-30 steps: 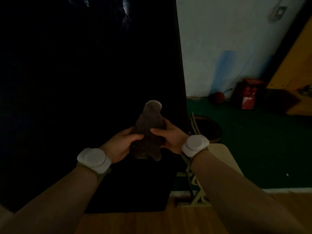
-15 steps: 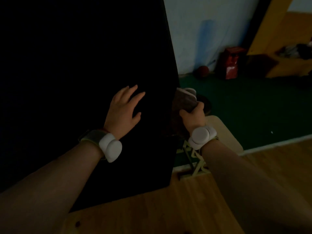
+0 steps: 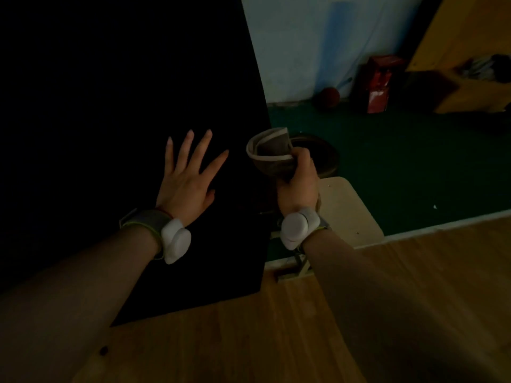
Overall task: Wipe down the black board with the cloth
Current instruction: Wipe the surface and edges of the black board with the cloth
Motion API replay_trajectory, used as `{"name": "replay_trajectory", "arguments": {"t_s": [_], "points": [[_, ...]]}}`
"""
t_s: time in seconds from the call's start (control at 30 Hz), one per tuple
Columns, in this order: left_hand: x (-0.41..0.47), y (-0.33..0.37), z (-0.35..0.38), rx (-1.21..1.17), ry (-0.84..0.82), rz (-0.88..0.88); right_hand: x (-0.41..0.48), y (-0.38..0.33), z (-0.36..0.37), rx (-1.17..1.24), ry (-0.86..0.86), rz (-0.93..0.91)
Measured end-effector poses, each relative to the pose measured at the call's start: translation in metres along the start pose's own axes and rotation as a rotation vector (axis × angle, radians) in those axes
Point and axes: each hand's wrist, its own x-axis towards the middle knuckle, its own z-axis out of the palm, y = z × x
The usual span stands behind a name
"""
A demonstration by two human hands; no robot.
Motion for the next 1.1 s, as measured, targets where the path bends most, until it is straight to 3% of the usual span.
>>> {"name": "replay_trajectory", "arguments": {"t_s": [0.17,0.37,0.8,1.1], "points": [[0.001,-0.003,0.017,0.025,0.066,-0.008,0.009,-0.006,0.008,0.065,0.207,-0.104],[0.003,-0.013,0.034,0.091,0.124,0.019,0.006,-0.006,0.024,0.167,0.163,-0.151],[-0.017,-0.013,0.064,0.099,0.139,-0.014,0.005,0.020,0.061,-0.067,0.080,-0.268],[-0.015,-0.023,0.080,0.155,0.188,0.008,-0.006,0.050,0.083,-0.092,0.021,-0.213]]}}
